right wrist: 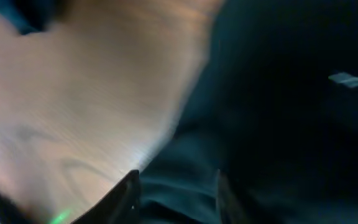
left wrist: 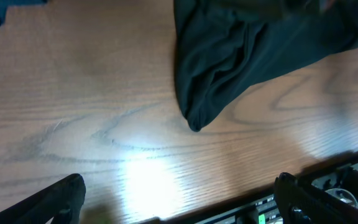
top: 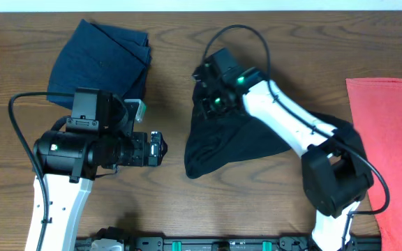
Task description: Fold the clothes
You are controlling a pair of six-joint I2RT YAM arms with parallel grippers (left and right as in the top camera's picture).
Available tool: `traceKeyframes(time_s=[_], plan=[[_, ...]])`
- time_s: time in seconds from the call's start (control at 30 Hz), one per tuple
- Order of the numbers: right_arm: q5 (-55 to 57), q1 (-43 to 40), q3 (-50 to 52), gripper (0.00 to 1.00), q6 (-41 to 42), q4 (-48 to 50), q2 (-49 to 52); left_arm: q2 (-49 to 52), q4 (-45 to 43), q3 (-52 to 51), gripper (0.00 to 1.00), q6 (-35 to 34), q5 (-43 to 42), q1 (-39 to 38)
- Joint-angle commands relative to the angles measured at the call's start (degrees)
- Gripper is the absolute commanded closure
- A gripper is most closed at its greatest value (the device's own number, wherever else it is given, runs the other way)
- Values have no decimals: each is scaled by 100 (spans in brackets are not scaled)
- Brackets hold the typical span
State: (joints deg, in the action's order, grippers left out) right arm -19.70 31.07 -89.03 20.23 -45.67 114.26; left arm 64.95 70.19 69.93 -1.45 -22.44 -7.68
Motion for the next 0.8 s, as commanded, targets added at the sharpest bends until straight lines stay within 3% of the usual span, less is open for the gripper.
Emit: traceKeyframes(time_s=[0.0,0.23,0.53,0.57,0.6,0.67,0.77], plan=[[181,-402,-13,61,306,-203,-44,15,-24,-33,2,37,109,-17],[57,-455,48,60,363,-254,-35,15,-216,-33,2,35,107,-17],[55,-251,706,57,721,542,-35,15,-138,-33,2,35,107,-17],[55,-234,789,66,719,697,-35,15,-129,-33,2,35,107,-17],[55,-219,861,81,715,859,-35,15,-127,-33,2,35,107,-17],[59,-212,907,97,612,1113,-35,15,-125,-33,2,35,107,-17],[57,-212,894,99,323,1443,-96,15,-116,-33,2,35,105,-17]])
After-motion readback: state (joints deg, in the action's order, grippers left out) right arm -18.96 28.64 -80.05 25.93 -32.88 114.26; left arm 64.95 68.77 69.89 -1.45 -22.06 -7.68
